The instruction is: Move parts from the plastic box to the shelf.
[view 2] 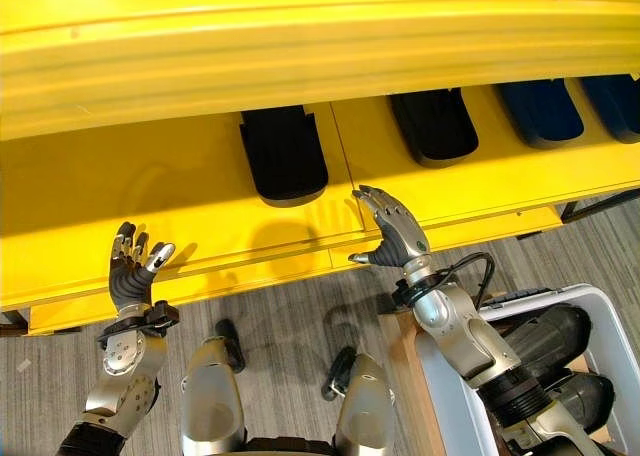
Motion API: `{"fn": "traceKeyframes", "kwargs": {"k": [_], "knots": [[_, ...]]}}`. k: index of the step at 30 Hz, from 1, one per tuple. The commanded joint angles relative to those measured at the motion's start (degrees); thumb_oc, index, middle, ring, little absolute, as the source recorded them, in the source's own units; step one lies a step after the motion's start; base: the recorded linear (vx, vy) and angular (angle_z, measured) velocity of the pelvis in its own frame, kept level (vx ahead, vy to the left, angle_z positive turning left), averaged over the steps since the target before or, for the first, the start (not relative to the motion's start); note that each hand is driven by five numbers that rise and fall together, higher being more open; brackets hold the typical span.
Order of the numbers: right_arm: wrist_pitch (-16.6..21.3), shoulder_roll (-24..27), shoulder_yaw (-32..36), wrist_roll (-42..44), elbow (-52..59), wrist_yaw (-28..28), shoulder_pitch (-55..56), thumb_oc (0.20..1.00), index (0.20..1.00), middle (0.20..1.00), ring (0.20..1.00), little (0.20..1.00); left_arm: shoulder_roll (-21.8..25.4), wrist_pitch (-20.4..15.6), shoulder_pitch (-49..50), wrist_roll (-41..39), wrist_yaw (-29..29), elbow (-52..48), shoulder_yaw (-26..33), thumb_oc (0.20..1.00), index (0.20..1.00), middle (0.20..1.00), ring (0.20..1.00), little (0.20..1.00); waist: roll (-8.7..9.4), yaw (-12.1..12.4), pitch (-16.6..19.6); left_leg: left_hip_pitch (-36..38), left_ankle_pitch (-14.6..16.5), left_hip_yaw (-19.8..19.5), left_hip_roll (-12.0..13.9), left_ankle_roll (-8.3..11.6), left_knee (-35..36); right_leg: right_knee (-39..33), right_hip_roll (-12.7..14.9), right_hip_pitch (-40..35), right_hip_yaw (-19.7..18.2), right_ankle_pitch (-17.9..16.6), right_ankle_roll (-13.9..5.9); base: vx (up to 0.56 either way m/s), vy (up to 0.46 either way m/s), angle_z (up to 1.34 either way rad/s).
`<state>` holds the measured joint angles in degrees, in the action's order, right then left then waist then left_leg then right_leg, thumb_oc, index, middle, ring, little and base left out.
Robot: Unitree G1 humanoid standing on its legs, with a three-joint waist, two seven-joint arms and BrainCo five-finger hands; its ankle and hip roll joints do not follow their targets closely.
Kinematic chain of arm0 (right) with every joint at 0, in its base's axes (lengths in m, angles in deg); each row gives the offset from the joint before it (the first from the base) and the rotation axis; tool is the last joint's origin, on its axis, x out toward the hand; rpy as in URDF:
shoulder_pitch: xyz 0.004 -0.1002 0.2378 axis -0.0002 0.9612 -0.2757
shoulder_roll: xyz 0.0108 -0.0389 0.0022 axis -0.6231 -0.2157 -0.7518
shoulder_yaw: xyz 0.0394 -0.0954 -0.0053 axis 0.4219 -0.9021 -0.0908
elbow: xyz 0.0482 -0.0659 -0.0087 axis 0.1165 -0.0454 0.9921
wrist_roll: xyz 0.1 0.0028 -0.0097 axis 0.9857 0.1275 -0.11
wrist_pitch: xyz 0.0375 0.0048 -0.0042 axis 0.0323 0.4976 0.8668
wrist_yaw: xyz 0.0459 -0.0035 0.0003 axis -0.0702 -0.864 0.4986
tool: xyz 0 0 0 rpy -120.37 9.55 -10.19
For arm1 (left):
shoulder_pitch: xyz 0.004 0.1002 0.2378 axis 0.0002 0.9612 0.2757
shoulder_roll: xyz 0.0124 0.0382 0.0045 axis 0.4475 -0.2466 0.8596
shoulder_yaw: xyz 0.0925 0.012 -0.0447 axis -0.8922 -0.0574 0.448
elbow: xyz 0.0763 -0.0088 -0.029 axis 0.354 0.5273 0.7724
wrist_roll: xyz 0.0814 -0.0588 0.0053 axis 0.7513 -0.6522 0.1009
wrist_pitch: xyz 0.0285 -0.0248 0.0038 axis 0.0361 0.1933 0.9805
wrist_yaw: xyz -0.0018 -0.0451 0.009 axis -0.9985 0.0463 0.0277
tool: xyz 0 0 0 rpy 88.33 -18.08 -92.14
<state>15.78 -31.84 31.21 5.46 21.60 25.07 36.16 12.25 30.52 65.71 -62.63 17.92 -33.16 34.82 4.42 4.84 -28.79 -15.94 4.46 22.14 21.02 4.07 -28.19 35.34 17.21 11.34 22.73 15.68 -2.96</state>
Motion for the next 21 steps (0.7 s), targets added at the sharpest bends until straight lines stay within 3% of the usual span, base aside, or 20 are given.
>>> {"fn": "traceKeyframes", "kwargs": {"k": [1, 11, 21], "knots": [[2.6, 1.2, 1.1, -2.9, 0.4, 0.3, -2.8, 1.000, 1.000, 1.000, 1.000, 1.000, 2.1, -2.3, 0.9, -1.9, -3.1, -6.2, -0.4, 1.000, 1.000, 1.000, 1.000, 1.000, -0.13, 1.1, 1.9, 7.0, 4.4, 2.2, 1.1, -0.29, -1.9, -1.7, 2.4, -0.9, -1.8, -5.3, -5.54, -0.02, -0.042, 0.05], [2.7, 4.1, -6.1, -3.6, -2.1, -7.3, -7.5, 1.000, 1.000, 1.000, 1.000, 1.000, 4.5, -1.6, -0.2, -2.2, -2.0, -6.4, 0.9, 1.000, 1.000, 1.000, 1.000, 1.000, 0.85, 3.2, 1.7, 6.0, 3.5, 1.2, 1.1, -0.23, -1.2, -1.4, 2.0, -1.3, 0.0, -5.1, -5.54, -0.02, -0.045, 0.07], [4.0, 5.8, -10.5, -1.9, 0.1, -12.6, -8.7, 1.000, 1.000, 1.000, 1.000, 1.000, 4.9, -2.3, 0.4, -2.5, -2.8, -5.7, 1.2, 1.000, 1.000, 1.000, 1.000, 1.000, 1.28, 3.7, 1.4, 5.6, 2.7, 1.2, 1.3, 0.25, -0.5, -1.9, 1.6, -1.6, 0.6, -5.1, -5.51, -0.02, -0.008, 0.02]]}}
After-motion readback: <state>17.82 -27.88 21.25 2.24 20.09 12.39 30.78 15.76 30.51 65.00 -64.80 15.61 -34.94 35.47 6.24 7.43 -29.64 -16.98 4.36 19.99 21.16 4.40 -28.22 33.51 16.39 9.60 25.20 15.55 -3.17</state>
